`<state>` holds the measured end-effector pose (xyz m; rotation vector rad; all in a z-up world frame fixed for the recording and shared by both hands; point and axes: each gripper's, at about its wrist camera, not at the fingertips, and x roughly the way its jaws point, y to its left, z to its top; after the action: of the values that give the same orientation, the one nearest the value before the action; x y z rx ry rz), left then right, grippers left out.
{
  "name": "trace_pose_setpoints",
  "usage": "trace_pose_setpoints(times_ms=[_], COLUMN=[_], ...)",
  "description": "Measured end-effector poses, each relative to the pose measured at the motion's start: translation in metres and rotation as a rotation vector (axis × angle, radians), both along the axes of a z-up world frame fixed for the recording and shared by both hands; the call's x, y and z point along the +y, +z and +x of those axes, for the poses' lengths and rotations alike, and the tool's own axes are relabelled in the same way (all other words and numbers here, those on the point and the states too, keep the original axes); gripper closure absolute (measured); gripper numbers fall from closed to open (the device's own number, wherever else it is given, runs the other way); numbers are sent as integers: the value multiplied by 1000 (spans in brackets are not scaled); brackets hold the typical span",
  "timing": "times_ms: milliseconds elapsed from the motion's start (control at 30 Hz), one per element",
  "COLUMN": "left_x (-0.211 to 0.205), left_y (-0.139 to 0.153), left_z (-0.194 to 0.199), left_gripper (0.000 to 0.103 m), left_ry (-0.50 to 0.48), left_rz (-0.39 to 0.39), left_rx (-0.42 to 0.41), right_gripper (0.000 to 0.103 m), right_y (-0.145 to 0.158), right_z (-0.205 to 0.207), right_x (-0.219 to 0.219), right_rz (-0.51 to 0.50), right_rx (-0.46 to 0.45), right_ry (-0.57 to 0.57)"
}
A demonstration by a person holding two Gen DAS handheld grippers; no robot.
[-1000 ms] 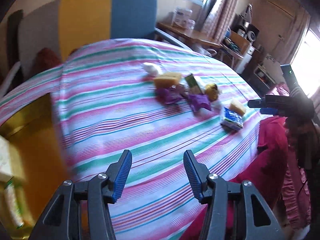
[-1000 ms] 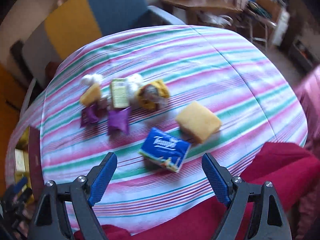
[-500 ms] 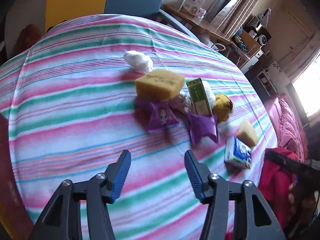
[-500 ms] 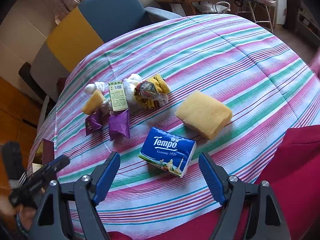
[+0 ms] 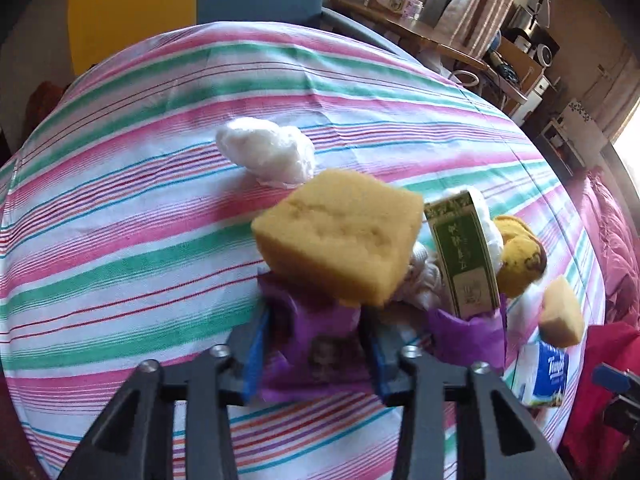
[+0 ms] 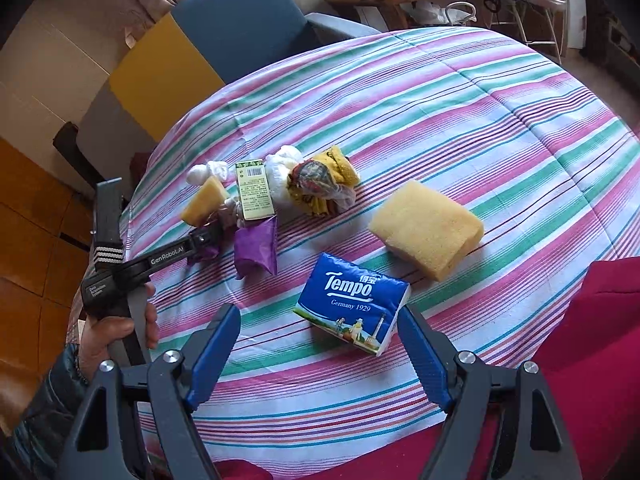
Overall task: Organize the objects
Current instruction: 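Return both tools to the items and grasp a purple snack packet with the left tool, then grasp the yellow sponge with the right tool while the left tool holds the purple packet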
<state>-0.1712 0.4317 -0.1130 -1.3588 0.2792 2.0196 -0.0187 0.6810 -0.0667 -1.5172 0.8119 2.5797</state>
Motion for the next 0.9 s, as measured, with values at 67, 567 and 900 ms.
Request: trace_pose_setpoints(times_ms=[67,567,900], left_x=[-10,-110,-117], left_y=[0,6,10], left_z=[6,100,104], left_gripper=[74,74,75], left_ry=[-22,-52,-36], left_rz=[4,-6,28], left_rx=[2,91,85], right_gripper=[22,22,42], right_y=[-1,-22,-63], right_z=[-2,-61,-99], right_x=[0,39,29], right_rz=[-6,342,482], right_rx=[-5,-318,-464], right_ry=[11,162,264])
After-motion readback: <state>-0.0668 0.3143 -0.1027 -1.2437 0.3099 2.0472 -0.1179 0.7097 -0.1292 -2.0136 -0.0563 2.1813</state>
